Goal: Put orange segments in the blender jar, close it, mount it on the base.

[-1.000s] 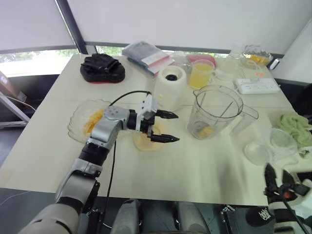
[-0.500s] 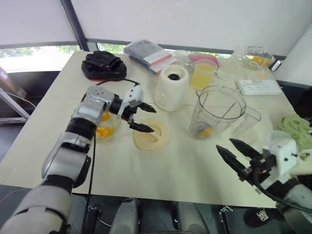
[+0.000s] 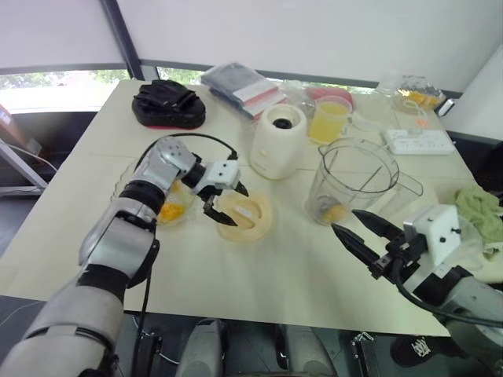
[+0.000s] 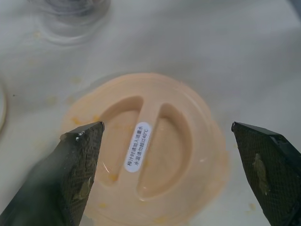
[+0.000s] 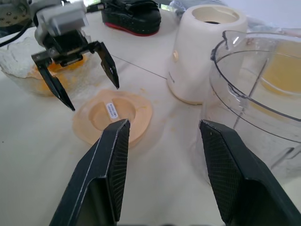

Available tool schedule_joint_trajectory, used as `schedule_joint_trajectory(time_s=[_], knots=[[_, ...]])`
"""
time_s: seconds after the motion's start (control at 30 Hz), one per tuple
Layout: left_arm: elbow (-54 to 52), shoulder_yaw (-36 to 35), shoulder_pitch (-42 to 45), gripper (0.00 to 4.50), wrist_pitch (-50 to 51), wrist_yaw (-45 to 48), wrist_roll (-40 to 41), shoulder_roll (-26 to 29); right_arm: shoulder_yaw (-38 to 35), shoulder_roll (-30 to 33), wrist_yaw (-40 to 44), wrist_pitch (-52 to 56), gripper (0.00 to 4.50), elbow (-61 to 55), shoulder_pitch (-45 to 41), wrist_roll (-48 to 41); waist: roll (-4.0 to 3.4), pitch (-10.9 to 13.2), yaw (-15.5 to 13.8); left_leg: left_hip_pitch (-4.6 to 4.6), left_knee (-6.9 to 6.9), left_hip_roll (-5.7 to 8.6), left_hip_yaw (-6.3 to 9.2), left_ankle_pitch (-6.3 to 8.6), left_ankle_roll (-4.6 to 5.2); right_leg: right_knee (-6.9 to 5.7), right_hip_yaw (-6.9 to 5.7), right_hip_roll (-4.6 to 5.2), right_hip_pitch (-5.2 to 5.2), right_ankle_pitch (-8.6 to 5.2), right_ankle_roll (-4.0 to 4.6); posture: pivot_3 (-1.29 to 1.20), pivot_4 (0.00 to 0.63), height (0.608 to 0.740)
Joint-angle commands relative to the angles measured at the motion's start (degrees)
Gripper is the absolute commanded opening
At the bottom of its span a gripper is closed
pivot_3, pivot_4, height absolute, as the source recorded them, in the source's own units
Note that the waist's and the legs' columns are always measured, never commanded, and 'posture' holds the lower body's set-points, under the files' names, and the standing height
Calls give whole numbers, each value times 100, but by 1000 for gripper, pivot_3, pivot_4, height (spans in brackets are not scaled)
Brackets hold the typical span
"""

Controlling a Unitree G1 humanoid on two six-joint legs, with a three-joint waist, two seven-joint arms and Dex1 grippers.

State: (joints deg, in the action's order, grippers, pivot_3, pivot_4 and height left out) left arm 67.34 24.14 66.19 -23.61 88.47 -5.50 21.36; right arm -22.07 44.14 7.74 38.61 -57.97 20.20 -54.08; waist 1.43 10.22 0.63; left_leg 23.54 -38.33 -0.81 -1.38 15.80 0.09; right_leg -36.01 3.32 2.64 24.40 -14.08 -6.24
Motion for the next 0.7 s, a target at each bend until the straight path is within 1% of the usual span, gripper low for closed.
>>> schedule_joint_trajectory(time_s=[0.03, 0.23, 0.7], knots=[[281, -51, 295, 4500, -199, -267, -302, -131, 59, 104, -117, -125, 2434, -203, -10, 12, 1, 0, -1, 0, 0, 0, 1, 0, 0, -2, -1, -1, 0, 1, -1, 0, 150, 740], [616, -93, 424, 4500, -179, -722, -710, -246, 84, 422, -335, -462, 2434, -203, 212, -149, 3, -1, -5, -1, -1, 0, 1, 0, 0, -4, -4, 0, -1, 1, -2, 0, 150, 740], [919, -166, 464, 4500, 194, -1505, -1206, -507, 336, 1705, -1220, -1759, 2434, -203, 788, -691, 17, -4, -4, -2, -2, 1, -2, 0, 0, -7, -6, 0, -2, 4, -6, 0, 150, 740]])
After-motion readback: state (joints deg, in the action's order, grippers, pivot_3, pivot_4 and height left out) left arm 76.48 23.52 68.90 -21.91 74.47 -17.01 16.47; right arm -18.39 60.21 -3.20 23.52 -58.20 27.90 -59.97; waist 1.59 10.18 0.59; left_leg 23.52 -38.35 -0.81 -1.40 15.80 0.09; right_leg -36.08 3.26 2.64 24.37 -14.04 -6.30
